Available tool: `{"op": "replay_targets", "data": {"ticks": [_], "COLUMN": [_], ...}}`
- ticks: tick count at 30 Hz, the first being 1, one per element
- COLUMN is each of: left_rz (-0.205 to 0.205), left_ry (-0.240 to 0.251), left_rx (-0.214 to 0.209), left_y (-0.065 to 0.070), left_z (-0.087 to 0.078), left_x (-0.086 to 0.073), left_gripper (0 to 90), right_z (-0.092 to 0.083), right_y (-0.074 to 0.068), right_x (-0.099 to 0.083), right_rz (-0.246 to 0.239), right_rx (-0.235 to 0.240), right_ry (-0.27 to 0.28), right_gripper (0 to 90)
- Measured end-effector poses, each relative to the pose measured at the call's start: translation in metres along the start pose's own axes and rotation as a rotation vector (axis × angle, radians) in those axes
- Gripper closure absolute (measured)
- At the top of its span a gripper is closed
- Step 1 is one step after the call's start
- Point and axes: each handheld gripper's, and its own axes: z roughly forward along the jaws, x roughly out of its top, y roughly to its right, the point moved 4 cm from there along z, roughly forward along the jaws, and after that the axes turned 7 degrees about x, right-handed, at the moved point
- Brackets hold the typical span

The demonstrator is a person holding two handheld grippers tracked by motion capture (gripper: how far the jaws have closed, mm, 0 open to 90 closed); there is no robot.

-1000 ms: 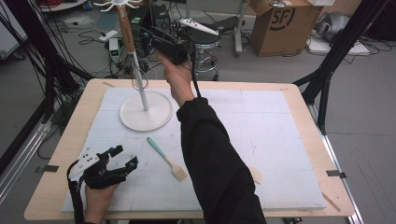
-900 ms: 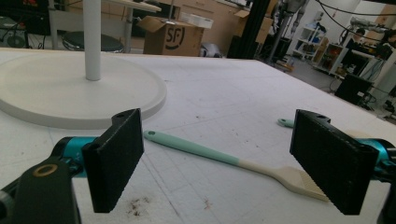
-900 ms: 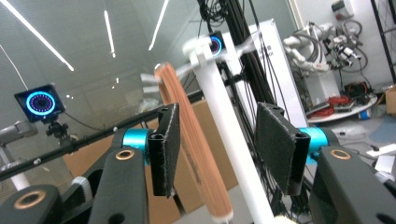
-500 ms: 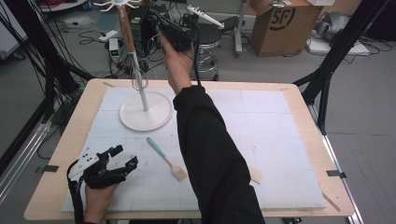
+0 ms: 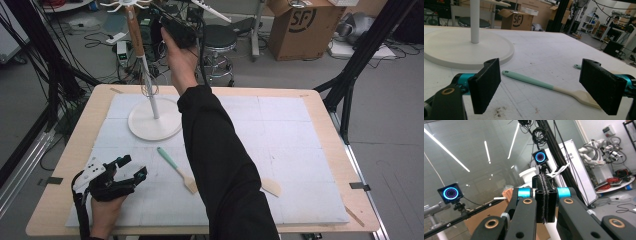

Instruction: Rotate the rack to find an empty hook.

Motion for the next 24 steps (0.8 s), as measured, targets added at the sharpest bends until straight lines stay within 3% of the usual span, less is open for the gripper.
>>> {"op": "replay_targets", "data": {"ticks": [5, 18, 24], "left_rz": [-0.001, -0.005, -0.026], "left_ry": [0.003, 0.006, 0.015], "left_rx": [-0.003, -0.02, -0.024], "left_y": [0.001, 0.003, 0.002], "left_z": [0.0, 0.002, 0.001], "left_x": [0.0, 0.001, 0.001], "left_gripper": [17.9, 17.9, 17.9], "right_z": [0.004, 0.014, 0.023], "right_y": [-0.002, -0.016, -0.024], "right_x": [-0.003, -0.014, -0.021], "right_rz": [0.021, -0.012, -0.024], "right_rx": [0.014, 0.032, 0.045], "right_ry": [0.004, -0.037, -0.055], "right_gripper": [90.0, 90.0, 90.0]}}
